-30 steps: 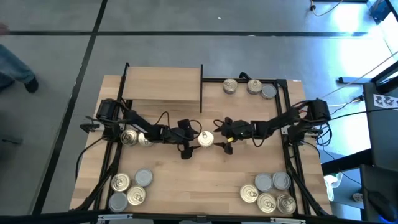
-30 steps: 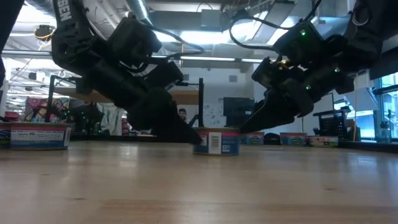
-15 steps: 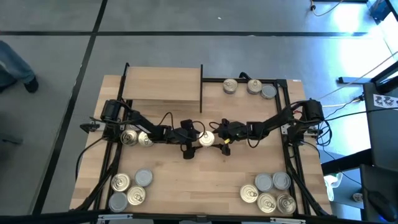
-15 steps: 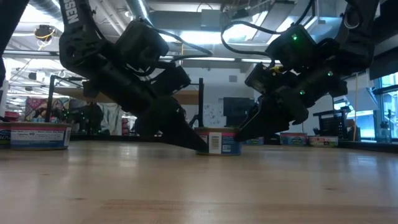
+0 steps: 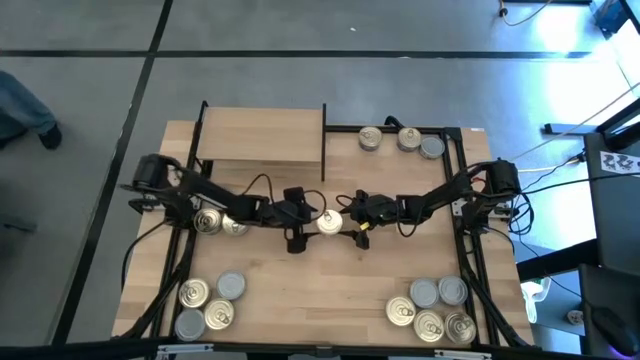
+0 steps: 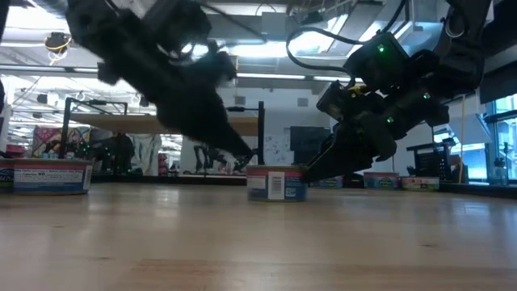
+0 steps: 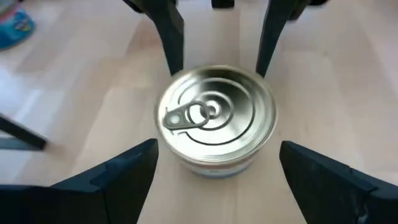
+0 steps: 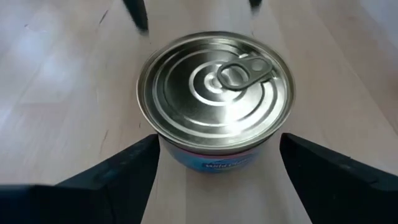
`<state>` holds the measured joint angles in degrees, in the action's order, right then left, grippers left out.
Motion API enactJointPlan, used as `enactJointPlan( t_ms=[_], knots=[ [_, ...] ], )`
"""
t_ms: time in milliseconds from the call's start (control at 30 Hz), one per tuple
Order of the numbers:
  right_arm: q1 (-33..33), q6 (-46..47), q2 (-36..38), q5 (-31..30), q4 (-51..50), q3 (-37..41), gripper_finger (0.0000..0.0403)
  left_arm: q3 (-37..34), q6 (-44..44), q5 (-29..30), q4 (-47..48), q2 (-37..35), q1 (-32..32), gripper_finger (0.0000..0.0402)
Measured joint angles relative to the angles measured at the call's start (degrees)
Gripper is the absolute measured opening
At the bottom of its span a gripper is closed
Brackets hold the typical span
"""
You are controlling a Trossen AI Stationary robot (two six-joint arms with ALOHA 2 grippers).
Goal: Stack canned seafood by type on shelf
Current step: Put the blue tuna can on the shelf
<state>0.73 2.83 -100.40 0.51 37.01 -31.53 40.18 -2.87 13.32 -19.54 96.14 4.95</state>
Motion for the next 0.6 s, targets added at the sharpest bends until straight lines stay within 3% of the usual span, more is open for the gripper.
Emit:
enactJointPlan(
  t_ms=[233, 600],
  knots=[
    [0.0, 0.0, 0.0, 0.0, 0.0, 0.0, 0.033, 0.0, -2.6, -0.8, -0.5, -4.3, 0.0, 0.032],
    [0.0, 0.0, 0.0, 0.0, 0.1, 0.0, 0.033, -0.1, -3.0, -1.4, -7.6, 3.4, -0.3, 0.0193]
  ],
)
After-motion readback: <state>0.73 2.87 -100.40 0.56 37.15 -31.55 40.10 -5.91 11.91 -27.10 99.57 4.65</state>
